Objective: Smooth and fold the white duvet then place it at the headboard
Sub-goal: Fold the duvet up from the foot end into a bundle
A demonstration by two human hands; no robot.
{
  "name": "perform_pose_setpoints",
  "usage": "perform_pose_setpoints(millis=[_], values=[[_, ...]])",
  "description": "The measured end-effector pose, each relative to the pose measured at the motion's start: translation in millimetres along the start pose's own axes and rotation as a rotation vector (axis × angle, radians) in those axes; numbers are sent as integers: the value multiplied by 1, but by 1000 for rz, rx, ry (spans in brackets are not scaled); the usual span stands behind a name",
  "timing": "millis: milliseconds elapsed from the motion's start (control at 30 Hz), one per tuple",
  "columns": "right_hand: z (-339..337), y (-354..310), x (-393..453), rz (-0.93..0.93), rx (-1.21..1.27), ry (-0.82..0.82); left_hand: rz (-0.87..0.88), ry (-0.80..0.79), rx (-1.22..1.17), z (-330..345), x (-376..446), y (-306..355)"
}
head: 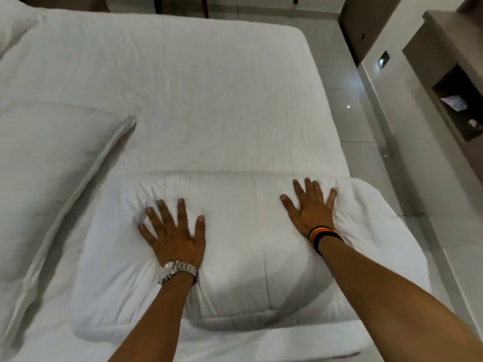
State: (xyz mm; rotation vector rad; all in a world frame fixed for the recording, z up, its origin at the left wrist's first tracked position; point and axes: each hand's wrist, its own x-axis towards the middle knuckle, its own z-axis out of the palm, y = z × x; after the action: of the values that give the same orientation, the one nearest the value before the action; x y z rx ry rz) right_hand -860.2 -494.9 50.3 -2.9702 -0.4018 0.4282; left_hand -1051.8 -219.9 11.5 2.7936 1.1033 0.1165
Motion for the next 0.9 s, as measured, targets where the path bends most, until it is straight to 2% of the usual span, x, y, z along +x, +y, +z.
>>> perform_pose_setpoints(millis=[67,167,267,367,467,600,667,800,900], values=[[-5,-5,10,5,34,-37,-1,-20,20,10,9,2],[-37,-6,-12,-2,138,87,-6,-34,-5,10,12,-1],[-58,13,-69,59,-16,209,1,-30,-36,8,8,0],[-37,39,-91,122,-144,123,18,-34,-53,10,9,3],[-4,53,-63,147,-128,1,17,-75,-7,16,12,12],[-3,44,-39,184,-135,-28,-40,-145,43,-3,21,18],[-23,31,-46,103,-52,26,-78,-134,-42,-25,15,31],[-37,-9,-61,-287,48,63,5,-101,-186,-51,-37,85],[0,-1,-54,-332,14,-19,25,-96,-142,-31,-68,104]])
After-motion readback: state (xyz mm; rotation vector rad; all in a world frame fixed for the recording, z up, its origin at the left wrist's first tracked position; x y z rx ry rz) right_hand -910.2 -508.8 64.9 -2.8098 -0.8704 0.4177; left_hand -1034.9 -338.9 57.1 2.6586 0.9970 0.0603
